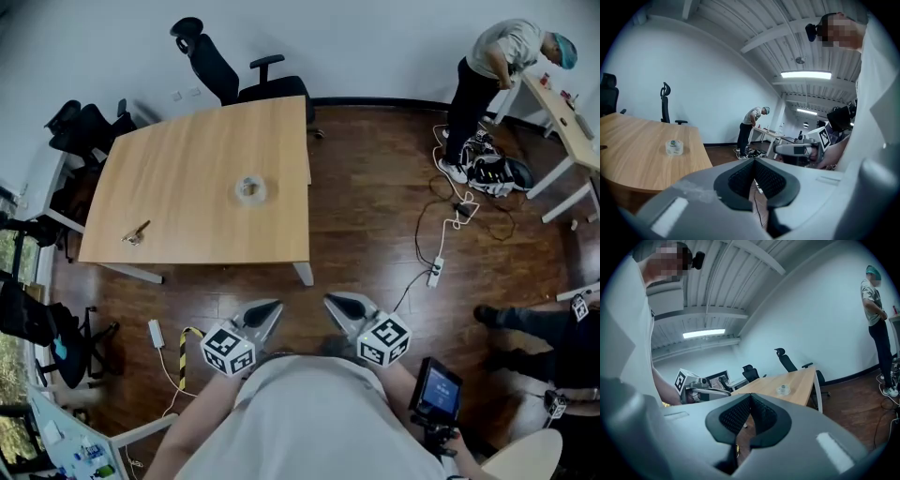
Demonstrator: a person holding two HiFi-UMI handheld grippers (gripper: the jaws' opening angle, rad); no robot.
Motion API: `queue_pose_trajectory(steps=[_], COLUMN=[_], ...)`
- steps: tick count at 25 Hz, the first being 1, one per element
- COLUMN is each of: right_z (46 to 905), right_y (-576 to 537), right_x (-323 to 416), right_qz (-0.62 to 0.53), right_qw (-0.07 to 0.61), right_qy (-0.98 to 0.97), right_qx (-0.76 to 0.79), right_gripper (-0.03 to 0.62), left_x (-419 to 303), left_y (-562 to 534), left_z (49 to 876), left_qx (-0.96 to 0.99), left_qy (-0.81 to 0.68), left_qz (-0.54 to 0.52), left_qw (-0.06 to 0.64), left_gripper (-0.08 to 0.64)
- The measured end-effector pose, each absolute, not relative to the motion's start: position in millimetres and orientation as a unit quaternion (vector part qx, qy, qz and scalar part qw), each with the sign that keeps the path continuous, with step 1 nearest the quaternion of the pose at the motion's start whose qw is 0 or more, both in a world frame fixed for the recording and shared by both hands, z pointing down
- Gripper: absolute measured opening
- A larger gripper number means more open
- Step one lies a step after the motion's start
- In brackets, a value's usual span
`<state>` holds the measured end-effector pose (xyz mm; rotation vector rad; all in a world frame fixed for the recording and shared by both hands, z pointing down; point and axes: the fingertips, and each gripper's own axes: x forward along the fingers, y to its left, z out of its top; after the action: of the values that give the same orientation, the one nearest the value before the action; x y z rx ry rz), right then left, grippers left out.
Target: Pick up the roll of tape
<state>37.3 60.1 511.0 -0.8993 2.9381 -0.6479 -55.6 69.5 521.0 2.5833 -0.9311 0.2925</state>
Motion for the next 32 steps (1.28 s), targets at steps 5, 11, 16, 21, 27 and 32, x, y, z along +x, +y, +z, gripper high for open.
queue_pose_trajectory(steps=[5,11,16,21,27,32], right_z=[519,523,531,526,523,523], right_y=[46,22,0,-41,-90,-115], right_x=[29,9,2,-9,-37,-69], right_qz=[-0.217,-0.223,-0.229,-0.225,-0.214,-0.208], right_qw=[-0.001,-0.014,-0.023,-0.033,-0.051,-0.064], right_qy=[0.938,0.937,0.929,0.921,0.914,0.91], right_qx=[-0.272,-0.27,-0.292,-0.317,-0.342,-0.353], right_gripper=[0.006,0.006,0.006,0.006,0.006,0.006], left_x=[-70,-90,-94,-111,-143,-184], left_y=[60,42,11,-36,-81,-110], left_z=[526,536,541,537,535,538], left_qx=[0.907,0.901,0.912,0.92,0.927,0.929], left_qy=[-0.359,-0.364,-0.34,-0.321,-0.3,-0.294], left_qz=[0.102,0.097,0.092,0.081,0.076,0.08], left_qw=[0.195,0.215,0.211,0.21,0.211,0.21], left_gripper=[0.005,0.005,0.005,0.005,0.005,0.005])
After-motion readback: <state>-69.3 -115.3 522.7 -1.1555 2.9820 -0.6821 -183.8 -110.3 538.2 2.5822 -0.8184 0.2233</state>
